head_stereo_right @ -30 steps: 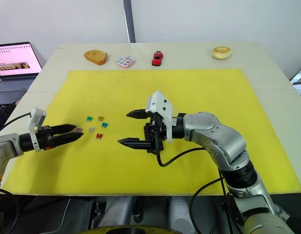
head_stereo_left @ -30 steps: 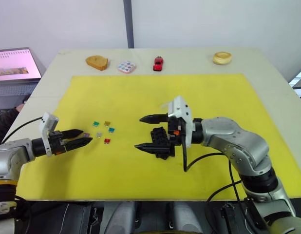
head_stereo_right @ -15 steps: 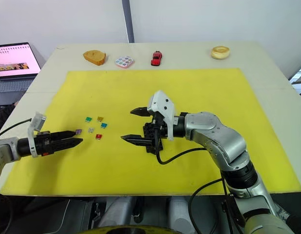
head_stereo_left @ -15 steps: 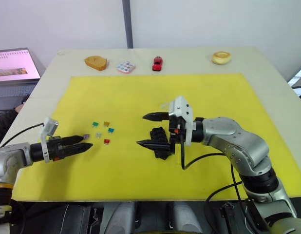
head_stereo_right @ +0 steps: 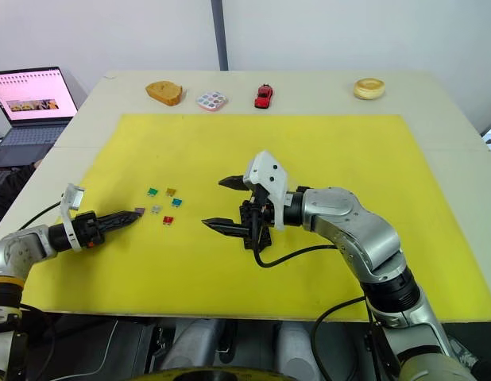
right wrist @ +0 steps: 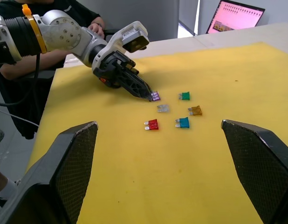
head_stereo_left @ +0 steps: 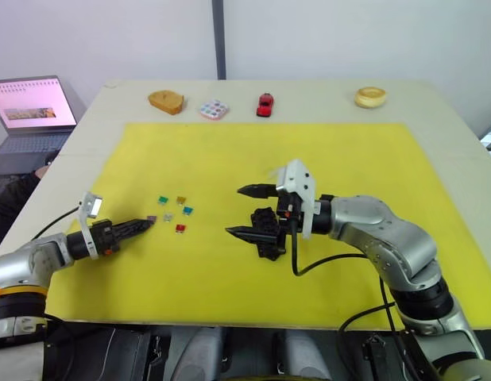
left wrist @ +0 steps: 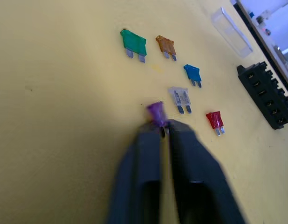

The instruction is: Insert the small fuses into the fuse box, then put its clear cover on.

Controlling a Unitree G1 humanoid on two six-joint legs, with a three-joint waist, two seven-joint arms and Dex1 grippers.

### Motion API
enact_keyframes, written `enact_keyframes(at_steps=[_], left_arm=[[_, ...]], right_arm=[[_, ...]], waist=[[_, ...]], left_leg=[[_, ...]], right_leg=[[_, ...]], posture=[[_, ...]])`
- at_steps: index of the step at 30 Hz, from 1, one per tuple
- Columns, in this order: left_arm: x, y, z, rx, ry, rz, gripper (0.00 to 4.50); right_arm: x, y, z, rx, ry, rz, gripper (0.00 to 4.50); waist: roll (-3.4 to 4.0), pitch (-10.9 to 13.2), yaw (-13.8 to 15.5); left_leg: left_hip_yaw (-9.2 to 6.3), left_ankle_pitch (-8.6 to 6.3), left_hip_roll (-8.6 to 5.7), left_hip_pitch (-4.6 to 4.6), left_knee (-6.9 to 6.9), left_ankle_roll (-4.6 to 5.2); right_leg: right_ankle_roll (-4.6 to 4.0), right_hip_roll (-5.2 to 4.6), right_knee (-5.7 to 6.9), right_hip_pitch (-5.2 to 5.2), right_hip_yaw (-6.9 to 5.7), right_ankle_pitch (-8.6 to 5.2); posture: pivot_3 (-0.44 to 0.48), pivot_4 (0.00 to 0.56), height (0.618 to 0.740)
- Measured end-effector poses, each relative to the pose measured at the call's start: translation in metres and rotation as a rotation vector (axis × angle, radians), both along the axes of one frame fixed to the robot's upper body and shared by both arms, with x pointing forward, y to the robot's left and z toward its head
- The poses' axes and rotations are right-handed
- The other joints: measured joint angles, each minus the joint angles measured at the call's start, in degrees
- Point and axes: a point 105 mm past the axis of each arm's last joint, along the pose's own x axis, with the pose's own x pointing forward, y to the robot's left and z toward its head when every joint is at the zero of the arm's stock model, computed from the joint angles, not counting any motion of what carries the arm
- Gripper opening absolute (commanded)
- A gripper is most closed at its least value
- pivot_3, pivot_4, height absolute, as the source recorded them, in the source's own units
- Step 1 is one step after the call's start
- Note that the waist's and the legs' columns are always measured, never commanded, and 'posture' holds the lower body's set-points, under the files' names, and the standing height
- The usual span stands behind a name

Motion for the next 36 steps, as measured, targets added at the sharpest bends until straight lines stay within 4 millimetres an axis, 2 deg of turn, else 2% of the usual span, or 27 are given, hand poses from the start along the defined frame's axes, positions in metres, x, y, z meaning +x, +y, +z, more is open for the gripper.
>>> enact_keyframes(at_steps=[9, 13, 15, 18, 21, 25, 28, 31, 36], left_arm=[[-0.005, 0.010, 0.002, -0.035, -0.002, 0.060, 0.04], [-0.015, 0.018, 0.013, -0.048, -0.008, 0.091, 0.04], [-0.017, 0.020, 0.036, -0.063, -0.057, 0.095, 0.04], [-0.020, 0.016, 0.083, -0.061, -0.177, 0.063, 0.04], [-0.024, -0.007, 0.133, -0.058, -0.328, -0.042, 0.04], [-0.025, -0.042, 0.161, -0.063, -0.424, -0.179, 0.04], [-0.023, -0.073, 0.175, -0.055, -0.484, -0.299, 0.00], [-0.021, -0.090, 0.179, -0.047, -0.504, -0.365, 0.00], [-0.019, -0.103, 0.175, -0.021, -0.510, -0.432, 0.00]], right_arm=[[0.002, -0.002, 0.000, 0.002, 0.002, -0.012, 4.50], [0.014, -0.006, -0.001, 0.001, 0.052, -0.087, 4.50], [0.024, -0.010, 0.009, 0.015, 0.132, -0.123, 4.50], [0.023, -0.007, 0.042, 0.118, 0.225, -0.051, 4.50], [0.022, 0.002, 0.078, 0.188, 0.235, 0.027, 4.50], [0.026, 0.013, 0.092, 0.184, 0.272, 0.060, 4.50], [0.024, 0.026, 0.099, 0.159, 0.279, 0.110, 3.63], [0.020, 0.032, 0.101, 0.132, 0.275, 0.145, 2.29], [0.021, 0.036, 0.096, 0.111, 0.290, 0.141, 2.29]], waist=[[0.00, 0.00, -0.57], [-0.13, 0.05, -1.90], [-0.19, 0.09, -1.89], [-0.24, 0.12, -1.74], [-0.23, 0.11, -1.36], [-0.24, 0.11, -1.50], [-0.24, 0.11, -1.67], [-0.24, 0.11, -1.88], [-0.24, 0.11, -1.92]], left_leg=[[0.00, 0.00, 0.02, 0.00, -0.05, 0.00], [0.00, 0.00, 0.05, -0.05, -0.10, 0.00], [0.00, 0.01, 0.06, -0.14, -0.09, -0.01], [-0.01, 0.01, 0.06, -0.17, -0.10, -0.01], [-0.01, 0.00, 0.04, -0.16, -0.07, -0.01], [0.00, 0.01, 0.02, -0.15, -0.06, -0.02], [0.01, 0.02, 0.03, -0.16, -0.12, -0.03], [0.01, 0.03, 0.03, -0.17, -0.13, -0.03], [0.02, 0.05, 0.04, -0.17, -0.10, -0.06]], right_leg=[[0.00, 0.00, 0.00, -0.04, 0.00, 0.00], [-0.01, 0.01, 0.02, -0.15, 0.01, 0.00], [-0.01, 0.02, 0.05, -0.26, -0.02, 0.00], [-0.01, 0.02, 0.02, -0.26, -0.04, 0.00], [-0.05, 0.00, -0.03, -0.21, -0.05, 0.03], [-0.08, 0.01, -0.04, -0.20, -0.05, 0.07], [-0.08, 0.03, -0.03, -0.25, -0.05, 0.07], [-0.08, 0.06, -0.03, -0.26, -0.05, 0.07], [-0.08, 0.07, 0.03, -0.27, -0.04, 0.07]], posture=[[0.000, 0.150, 0.740], [0.000, 0.150, 0.740], [0.000, 0.150, 0.740], [0.000, 0.150, 0.740], [0.000, 0.150, 0.740], [0.000, 0.150, 0.740], [0.000, 0.150, 0.740], [0.000, 0.150, 0.740], [0.000, 0.150, 0.740]])
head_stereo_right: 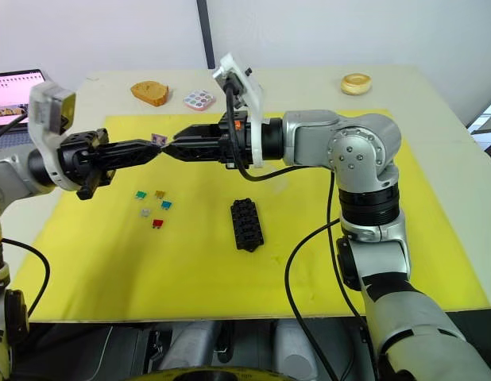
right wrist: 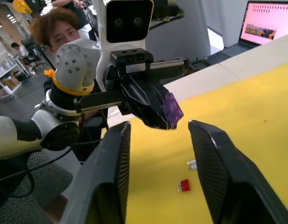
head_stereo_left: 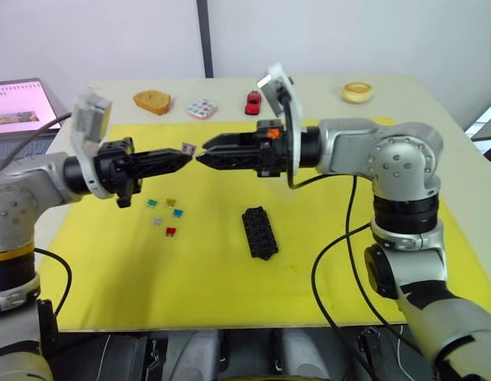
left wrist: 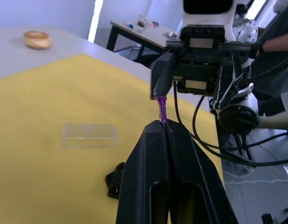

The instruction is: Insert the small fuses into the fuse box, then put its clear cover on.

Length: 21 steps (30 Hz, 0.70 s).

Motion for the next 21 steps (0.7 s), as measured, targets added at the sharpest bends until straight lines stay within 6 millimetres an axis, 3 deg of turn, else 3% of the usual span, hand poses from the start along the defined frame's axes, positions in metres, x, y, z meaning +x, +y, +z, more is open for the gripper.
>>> enact_keyframes(at_steps=[14, 17, 19, 21], left_arm=[[0.0024, -0.0048, -0.0020, 0.013, -0.008, -0.043, 0.00], [0.0027, -0.0050, -0.0013, 0.015, -0.011, -0.044, 0.00], [0.0029, -0.0048, -0.0009, 0.018, -0.014, -0.043, 0.00], [0.0034, -0.0037, -0.0012, 0.020, -0.011, -0.040, 0.00]], right_arm=[[0.0052, 0.0000, -0.0026, -0.011, 0.002, -0.053, 2.29], [0.0056, -0.0007, -0.0050, -0.013, 0.007, -0.059, 1.08], [0.0059, -0.0008, -0.0065, -0.012, 0.012, -0.061, 0.03], [0.0047, 0.0001, -0.0060, -0.009, 0.009, -0.055, 0.03]], waist=[[-0.01, 0.00, 0.14], [-0.01, 0.00, 0.13], [-0.01, 0.00, 0.10], [0.00, 0.01, 0.08]], left_leg=[[-0.01, 0.00, 0.00, 0.00, 0.01, 0.00], [-0.01, 0.00, 0.00, 0.00, 0.00, 0.00], [-0.01, 0.00, 0.00, 0.00, 0.00, 0.00], [-0.01, 0.00, 0.00, 0.00, 0.00, 0.00]], right_leg=[[0.00, 0.00, -0.01, -0.01, 0.00, 0.00], [0.00, 0.00, -0.01, -0.01, 0.00, 0.00], [0.00, 0.00, -0.01, -0.01, 0.00, 0.00], [0.00, 0.00, 0.00, -0.01, 0.00, 0.00]], posture=[[0.000, 0.150, 0.740], [0.000, 0.150, 0.740], [0.000, 0.150, 0.740], [0.000, 0.150, 0.740]])
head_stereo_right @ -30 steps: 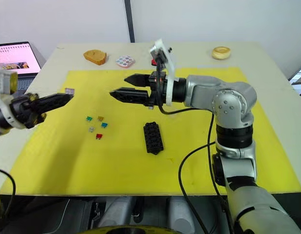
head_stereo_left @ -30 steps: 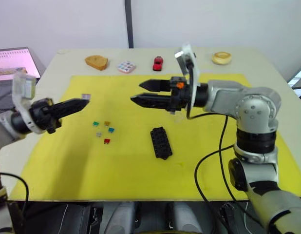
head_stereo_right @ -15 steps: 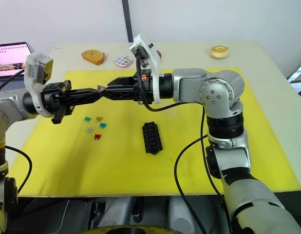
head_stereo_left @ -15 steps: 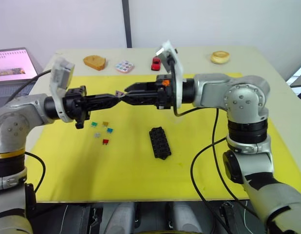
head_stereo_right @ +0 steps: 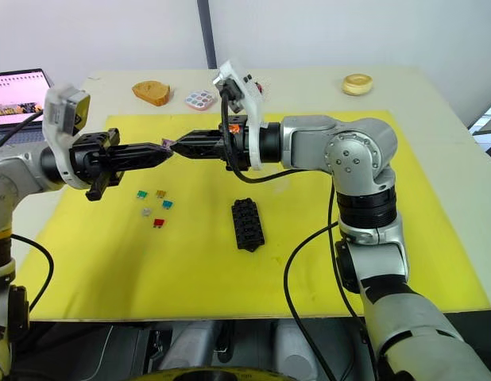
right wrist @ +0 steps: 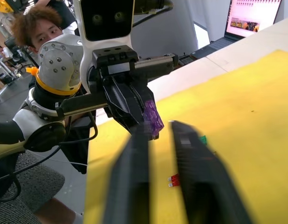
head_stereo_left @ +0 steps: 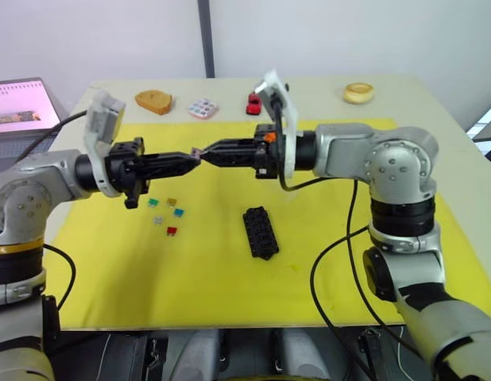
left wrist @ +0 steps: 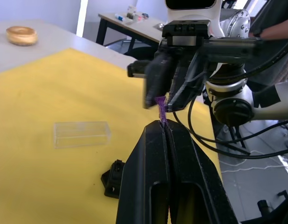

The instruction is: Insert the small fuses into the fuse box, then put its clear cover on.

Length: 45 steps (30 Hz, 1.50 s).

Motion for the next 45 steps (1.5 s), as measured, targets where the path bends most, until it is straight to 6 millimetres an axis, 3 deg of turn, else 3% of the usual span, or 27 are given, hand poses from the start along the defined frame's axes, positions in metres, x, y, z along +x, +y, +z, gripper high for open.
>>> enact_keyframes(at_steps=[7, 10, 14, 17, 18, 22, 28, 36, 45], left_arm=[[0.000, 0.001, 0.000, 0.003, -0.003, 0.003, 0.00], [0.002, 0.001, 0.000, 0.012, -0.011, 0.014, 0.84], [0.004, 0.005, -0.011, 0.037, 0.008, 0.056, 2.71], [0.001, 0.008, -0.026, 0.065, 0.037, 0.077, 4.23], [-0.003, 0.011, -0.033, 0.102, 0.033, 0.096, 4.44], [-0.008, 0.013, -0.051, 0.205, -0.032, 0.152, 4.44], [-0.030, -0.014, -0.079, 0.358, -0.117, 0.072, 4.44], [-0.050, -0.030, -0.105, 0.408, -0.108, 0.029, 4.44], [-0.056, -0.032, -0.116, 0.429, -0.106, 0.020, 4.44]], right_arm=[[-0.001, 0.001, 0.000, 0.007, 0.004, 0.005, 0.03], [-0.001, 0.001, 0.000, 0.008, 0.003, 0.009, 0.00], [-0.003, 0.001, 0.002, 0.016, -0.058, 0.021, 0.00], [0.002, -0.013, -0.006, -0.029, -0.203, 0.004, 0.00], [0.004, -0.025, -0.016, -0.074, -0.261, 0.006, 0.00], [0.011, -0.062, -0.047, -0.214, -0.358, 0.037, 0.00], [-0.002, -0.091, -0.078, -0.323, -0.431, 0.157, 0.00], [-0.018, -0.093, -0.103, -0.384, -0.464, 0.278, 0.00], [-0.023, -0.095, -0.114, -0.418, -0.491, 0.311, 0.00]], waist=[[0.00, 0.00, 0.05], [0.00, 0.00, 0.05], [0.00, 0.00, -0.01], [-0.01, 0.01, 0.13], [-0.02, 0.01, 0.25], [-0.03, 0.04, 0.38], [-0.02, 0.04, 0.44], [-0.01, 0.05, 0.55], [-0.01, 0.05, 0.60]], left_leg=[[0.00, 0.00, 0.00, 0.00, 0.01, 0.00], [0.00, 0.00, 0.00, 0.00, 0.00, 0.00], [0.00, 0.00, 0.00, 0.00, -0.02, 0.00], [0.00, -0.01, -0.01, -0.03, -0.01, 0.02], [0.01, -0.03, -0.02, -0.03, 0.01, 0.04], [0.02, -0.03, -0.02, -0.03, 0.04, 0.04], [0.01, -0.05, 0.02, -0.10, -0.06, 0.06], [-0.01, -0.03, 0.04, -0.26, 0.07, 0.03], [-0.02, -0.03, 0.04, -0.26, 0.08, 0.03]], right_leg=[[0.00, 0.00, 0.00, 0.00, 0.00, 0.00], [0.00, 0.00, -0.01, 0.00, 0.00, 0.00], [0.00, 0.00, -0.01, -0.01, 0.01, 0.00], [0.00, 0.00, -0.07, -0.02, 0.00, 0.00], [0.01, 0.00, -0.12, 0.00, 0.00, 0.00], [0.02, -0.03, -0.18, 0.08, 0.00, 0.01], [0.02, -0.03, -0.28, 0.18, 0.01, 0.01], [0.01, -0.02, -0.23, 0.11, -0.02, 0.01], [0.00, -0.02, -0.26, 0.12, -0.04, 0.01]], posture=[[0.000, 0.150, 0.740], [0.000, 0.150, 0.740], [0.000, 0.150, 0.740], [0.000, 0.150, 0.740], [0.000, 0.150, 0.740], [0.000, 0.150, 0.740], [0.000, 0.150, 0.740], [0.000, 0.150, 0.740], [0.000, 0.150, 0.740]])
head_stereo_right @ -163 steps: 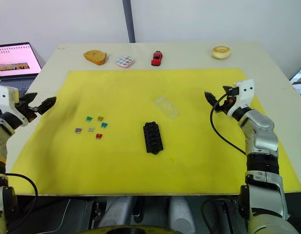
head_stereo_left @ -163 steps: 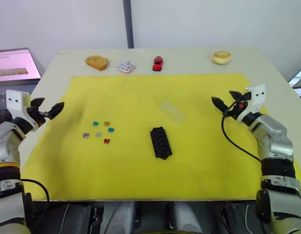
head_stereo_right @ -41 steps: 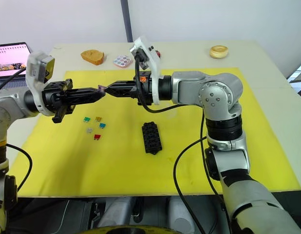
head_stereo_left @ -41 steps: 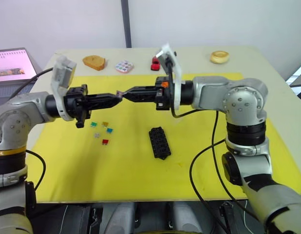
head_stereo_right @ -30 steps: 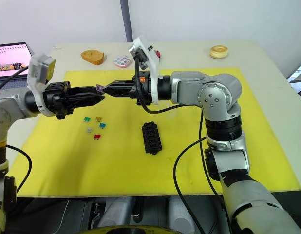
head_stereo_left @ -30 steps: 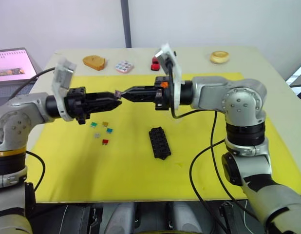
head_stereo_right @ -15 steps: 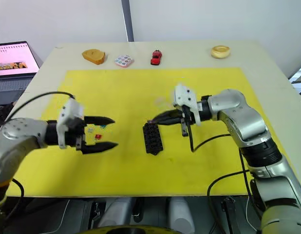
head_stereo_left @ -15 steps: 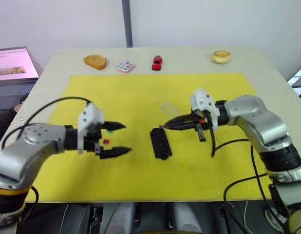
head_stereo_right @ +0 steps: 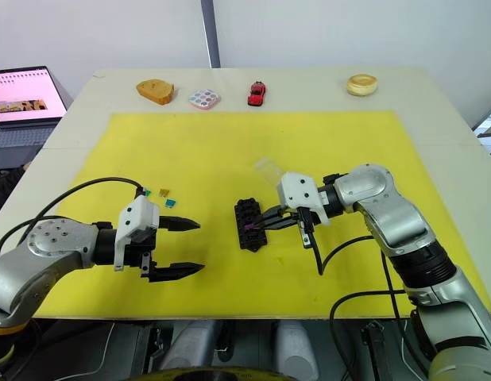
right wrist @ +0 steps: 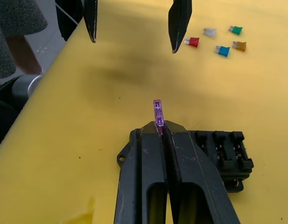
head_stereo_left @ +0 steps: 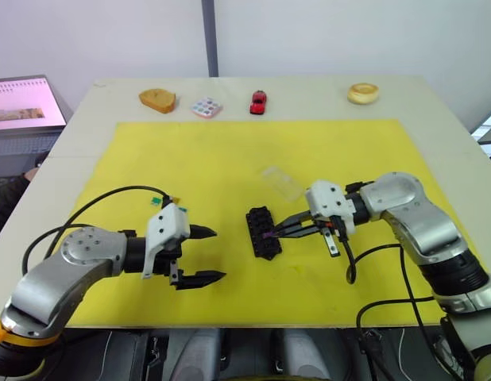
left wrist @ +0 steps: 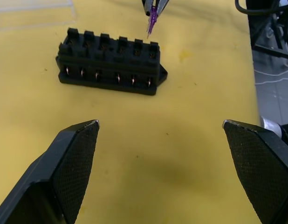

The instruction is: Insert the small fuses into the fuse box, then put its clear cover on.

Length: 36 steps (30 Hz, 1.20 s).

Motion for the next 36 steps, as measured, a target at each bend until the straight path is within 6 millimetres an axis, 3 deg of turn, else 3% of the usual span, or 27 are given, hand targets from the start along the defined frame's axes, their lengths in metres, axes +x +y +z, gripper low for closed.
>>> enact_keyframes(at_steps=[14, 36], left_arm=[[0.003, 0.005, -0.007, 0.003, -0.006, 0.021, 4.44], [0.011, 0.003, -0.002, -0.024, -0.003, 0.047, 4.44]], right_arm=[[0.002, -0.006, -0.022, -0.026, 0.014, -0.019, 0.00], [0.003, -0.001, -0.028, -0.082, -0.019, -0.023, 0.00]], waist=[[0.00, 0.00, -0.03], [-0.01, -0.02, -0.09]], left_leg=[[-0.01, 0.01, 0.00, 0.00, 0.03, 0.00], [-0.04, 0.01, 0.00, 0.13, 0.07, -0.01]], right_leg=[[0.00, 0.01, 0.01, 0.02, -0.02, 0.00], [0.02, 0.03, 0.04, 0.03, -0.05, 0.01]], posture=[[0.000, 0.150, 0.740], [0.000, 0.150, 0.740]])
